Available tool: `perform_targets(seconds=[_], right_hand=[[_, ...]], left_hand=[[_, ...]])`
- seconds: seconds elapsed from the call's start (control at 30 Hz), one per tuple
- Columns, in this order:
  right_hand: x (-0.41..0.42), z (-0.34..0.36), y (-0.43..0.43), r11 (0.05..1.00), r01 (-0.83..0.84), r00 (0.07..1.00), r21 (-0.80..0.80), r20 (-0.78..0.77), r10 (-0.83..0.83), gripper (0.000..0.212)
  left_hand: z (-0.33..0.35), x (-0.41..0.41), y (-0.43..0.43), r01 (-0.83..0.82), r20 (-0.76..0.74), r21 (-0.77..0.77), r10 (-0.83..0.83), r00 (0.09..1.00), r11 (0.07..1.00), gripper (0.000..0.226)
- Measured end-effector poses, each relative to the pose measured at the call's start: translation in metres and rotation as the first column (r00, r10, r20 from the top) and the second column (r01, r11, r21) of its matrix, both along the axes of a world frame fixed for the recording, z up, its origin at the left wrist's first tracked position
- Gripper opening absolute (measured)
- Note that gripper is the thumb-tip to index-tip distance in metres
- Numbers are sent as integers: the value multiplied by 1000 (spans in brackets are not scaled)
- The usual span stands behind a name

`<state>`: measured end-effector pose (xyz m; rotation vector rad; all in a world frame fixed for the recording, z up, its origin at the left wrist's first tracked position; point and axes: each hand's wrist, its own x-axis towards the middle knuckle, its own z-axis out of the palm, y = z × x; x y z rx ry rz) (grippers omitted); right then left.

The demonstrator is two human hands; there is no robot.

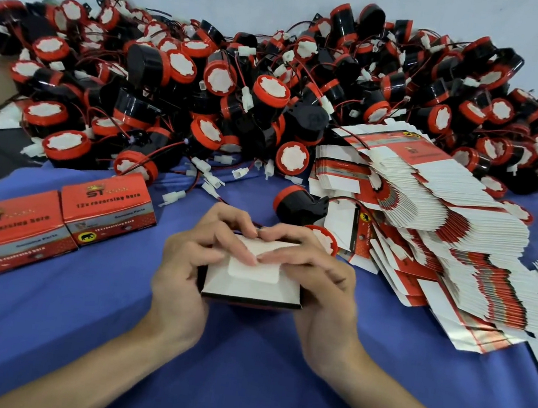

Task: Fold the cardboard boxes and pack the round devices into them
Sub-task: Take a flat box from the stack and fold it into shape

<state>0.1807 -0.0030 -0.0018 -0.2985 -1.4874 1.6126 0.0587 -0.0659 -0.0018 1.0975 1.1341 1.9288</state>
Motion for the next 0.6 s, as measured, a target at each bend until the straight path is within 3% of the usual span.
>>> perform_targets(seconds=[0.13,0.23,0.4,0.53,0.6], right_hand=[[0,-2,-1,996,55,994,70,90,-61,16],[-1,-3,0,996,69,990,52,116,-75,32],[-2,0,-1,998,68,992,-2,105,-68,36],[-2,-1,-3,995,101,988,23,114,-103,44],[-2,-2,-3,990,122,983,68,129,-130,36]], left_hand=[[-1,-2,3,2,-189,-31,-8,982,1000,13],[-1,-3,5,0,-223,-40,-8,975,999,31],[1,2,3,-38,-214,-41,28,976,998,31],[1,5,2,-146,-370,-16,130,920,989,29],[1,3,2,-176,-474,15,162,866,984,19]])
